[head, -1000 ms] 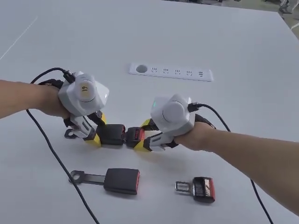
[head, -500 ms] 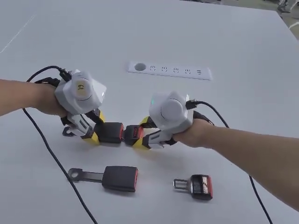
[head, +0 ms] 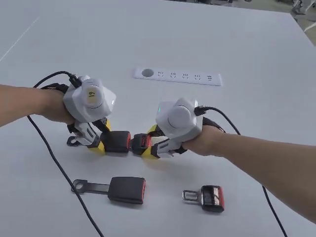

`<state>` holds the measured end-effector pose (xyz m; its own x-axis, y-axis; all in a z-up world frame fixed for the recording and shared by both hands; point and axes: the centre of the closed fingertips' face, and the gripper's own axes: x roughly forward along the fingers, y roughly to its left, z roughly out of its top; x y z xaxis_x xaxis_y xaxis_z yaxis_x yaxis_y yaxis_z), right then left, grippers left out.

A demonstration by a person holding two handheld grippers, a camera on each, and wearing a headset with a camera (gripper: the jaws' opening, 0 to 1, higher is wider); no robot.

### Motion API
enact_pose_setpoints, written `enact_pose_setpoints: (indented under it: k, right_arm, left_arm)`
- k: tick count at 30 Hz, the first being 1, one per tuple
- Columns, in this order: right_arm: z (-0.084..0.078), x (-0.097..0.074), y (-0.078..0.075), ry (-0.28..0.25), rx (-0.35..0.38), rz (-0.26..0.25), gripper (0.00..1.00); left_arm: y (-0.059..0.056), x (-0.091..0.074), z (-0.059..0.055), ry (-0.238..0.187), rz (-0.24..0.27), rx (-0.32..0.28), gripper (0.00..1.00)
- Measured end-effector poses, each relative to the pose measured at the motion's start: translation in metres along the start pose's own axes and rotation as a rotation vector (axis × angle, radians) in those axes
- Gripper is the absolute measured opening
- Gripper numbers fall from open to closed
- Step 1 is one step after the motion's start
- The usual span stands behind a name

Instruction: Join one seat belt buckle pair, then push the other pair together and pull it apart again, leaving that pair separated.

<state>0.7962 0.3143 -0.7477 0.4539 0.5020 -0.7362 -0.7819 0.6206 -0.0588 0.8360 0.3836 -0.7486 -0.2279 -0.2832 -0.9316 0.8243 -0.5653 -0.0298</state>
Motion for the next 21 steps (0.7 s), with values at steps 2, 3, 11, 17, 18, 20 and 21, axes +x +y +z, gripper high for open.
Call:
enact_pose_setpoints:
  k: [2, 3, 11, 17, 18, 20, 21]
  right_arm:
    - [0.0004, 0.0009, -0.0002, -0.003, 0.004, 0.001, 0.29]
    - [0.0006, 0.0012, -0.0001, 0.000, 0.004, 0.001, 0.29]
    - [0.0004, 0.0016, 0.0005, 0.066, -0.005, 0.001, 0.29]
    - [0.0000, 0.0005, 0.0014, 0.040, -0.008, 0.001, 0.29]
    - [-0.0001, 0.0003, 0.0011, 0.039, -0.002, 0.002, 0.30]
    - [-0.0001, 0.0005, 0.0015, 0.038, -0.002, -0.001, 0.30]
    - [0.0004, 0.0006, 0.0013, 0.041, -0.003, -0.002, 0.31]
  left_arm:
    - [0.0002, 0.0006, 0.0008, 0.006, 0.000, 0.008, 0.31]
    - [0.0003, 0.0009, 0.0013, 0.022, -0.005, 0.016, 0.31]
    - [-0.0013, 0.0007, 0.0006, 0.070, 0.000, 0.013, 0.31]
    - [-0.0011, 0.0000, -0.0006, 0.037, 0.008, 0.000, 0.31]
    - [-0.0011, 0.0003, -0.0001, 0.046, 0.007, -0.003, 0.31]
    - [-0.0013, 0.0005, 0.0001, 0.062, 0.005, 0.000, 0.32]
    - [-0.0016, 0.0004, 0.0001, 0.065, 0.004, 0.001, 0.32]
